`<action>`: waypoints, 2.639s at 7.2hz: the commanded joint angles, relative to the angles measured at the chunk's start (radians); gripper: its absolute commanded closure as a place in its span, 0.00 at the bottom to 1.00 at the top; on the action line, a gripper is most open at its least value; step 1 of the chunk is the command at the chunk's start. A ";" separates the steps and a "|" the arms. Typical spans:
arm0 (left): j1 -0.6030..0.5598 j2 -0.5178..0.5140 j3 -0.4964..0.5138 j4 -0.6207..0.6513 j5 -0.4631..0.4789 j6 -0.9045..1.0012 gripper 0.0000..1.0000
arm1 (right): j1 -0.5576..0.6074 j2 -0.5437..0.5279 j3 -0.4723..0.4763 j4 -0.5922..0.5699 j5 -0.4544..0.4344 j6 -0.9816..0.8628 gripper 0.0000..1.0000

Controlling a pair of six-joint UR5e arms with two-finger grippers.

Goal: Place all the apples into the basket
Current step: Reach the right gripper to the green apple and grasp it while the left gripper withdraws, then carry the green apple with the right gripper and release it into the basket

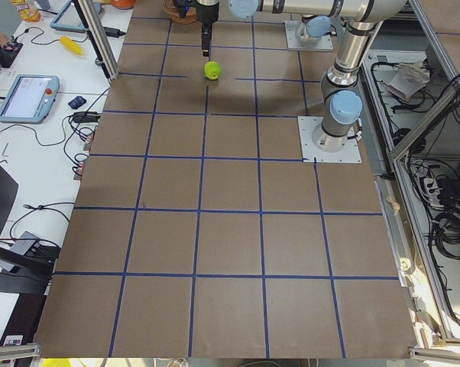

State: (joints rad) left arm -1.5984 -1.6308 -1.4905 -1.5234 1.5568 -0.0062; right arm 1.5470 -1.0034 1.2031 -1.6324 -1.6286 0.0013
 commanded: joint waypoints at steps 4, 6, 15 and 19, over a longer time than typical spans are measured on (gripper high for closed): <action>-0.003 0.019 -0.013 -0.021 0.011 -0.006 0.00 | 0.309 0.000 0.130 -0.037 0.115 0.356 0.00; -0.003 0.023 -0.022 -0.024 0.012 -0.006 0.00 | 0.373 0.023 0.138 -0.066 0.112 0.359 0.00; -0.003 0.022 -0.027 -0.024 0.011 -0.012 0.00 | 0.369 0.075 0.237 -0.228 0.118 0.309 0.62; -0.003 0.025 -0.027 -0.038 0.000 -0.064 0.00 | 0.250 0.008 0.115 -0.053 0.125 0.344 1.00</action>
State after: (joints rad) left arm -1.6015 -1.6064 -1.5167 -1.5593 1.5584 -0.0629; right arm 1.8686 -0.9623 1.3799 -1.7872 -1.5077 0.3351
